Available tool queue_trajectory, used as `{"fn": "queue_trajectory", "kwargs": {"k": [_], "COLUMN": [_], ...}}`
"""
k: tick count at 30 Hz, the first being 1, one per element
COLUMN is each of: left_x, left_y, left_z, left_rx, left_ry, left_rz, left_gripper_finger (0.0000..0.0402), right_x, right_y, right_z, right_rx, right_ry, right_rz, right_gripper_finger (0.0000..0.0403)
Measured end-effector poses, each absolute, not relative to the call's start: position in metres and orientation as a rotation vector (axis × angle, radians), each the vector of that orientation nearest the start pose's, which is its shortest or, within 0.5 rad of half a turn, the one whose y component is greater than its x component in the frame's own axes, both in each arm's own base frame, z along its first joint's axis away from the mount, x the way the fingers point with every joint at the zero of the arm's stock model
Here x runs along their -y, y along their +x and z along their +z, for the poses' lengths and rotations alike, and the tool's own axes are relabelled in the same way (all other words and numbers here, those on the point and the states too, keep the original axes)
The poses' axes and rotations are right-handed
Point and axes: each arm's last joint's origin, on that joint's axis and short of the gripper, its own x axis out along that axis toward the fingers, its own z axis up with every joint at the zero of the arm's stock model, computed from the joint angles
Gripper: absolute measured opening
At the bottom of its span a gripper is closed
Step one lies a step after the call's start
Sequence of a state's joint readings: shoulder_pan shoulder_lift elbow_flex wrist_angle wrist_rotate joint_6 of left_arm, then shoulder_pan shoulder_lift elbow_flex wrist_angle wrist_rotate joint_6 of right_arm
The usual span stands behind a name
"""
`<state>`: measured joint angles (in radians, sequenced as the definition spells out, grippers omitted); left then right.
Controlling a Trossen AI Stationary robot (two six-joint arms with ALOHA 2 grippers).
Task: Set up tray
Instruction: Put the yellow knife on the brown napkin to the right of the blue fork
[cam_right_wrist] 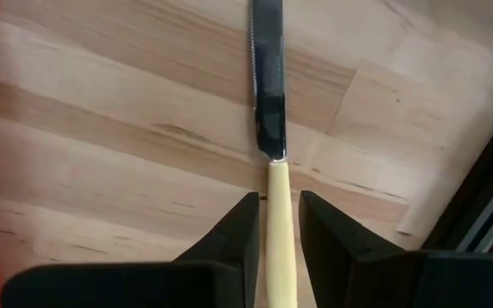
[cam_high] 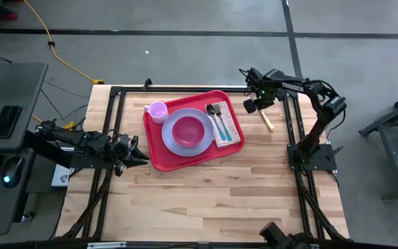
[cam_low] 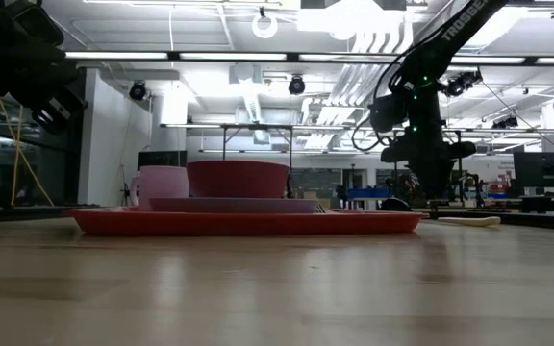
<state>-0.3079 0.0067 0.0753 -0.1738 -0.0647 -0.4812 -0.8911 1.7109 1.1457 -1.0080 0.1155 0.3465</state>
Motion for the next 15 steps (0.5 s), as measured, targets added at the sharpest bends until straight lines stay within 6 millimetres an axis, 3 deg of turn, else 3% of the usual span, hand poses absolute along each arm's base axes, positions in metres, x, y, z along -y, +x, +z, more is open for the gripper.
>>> {"fn": "queue_trajectory", "kwargs": {"k": [8, 15], "left_x": [0.026, 0.026], "left_y": [0.089, 0.089], "left_z": [0.172, 0.172], "left_rx": [-0.160, -0.162], "left_ry": [-0.459, -0.473], "left_rz": [-0.213, -0.212], "left_gripper_finger": [0.0134, 0.0134], "right_x": [0.230, 0.232], "right_y": [0.171, 0.169], "right_z": [0.165, 0.160], "right_rx": [-1.377, -1.370], "right_ry": [0.913, 0.862], "right_rz": [-1.028, -1.028], "right_gripper_finger": [0.0062, 0.0062]}}
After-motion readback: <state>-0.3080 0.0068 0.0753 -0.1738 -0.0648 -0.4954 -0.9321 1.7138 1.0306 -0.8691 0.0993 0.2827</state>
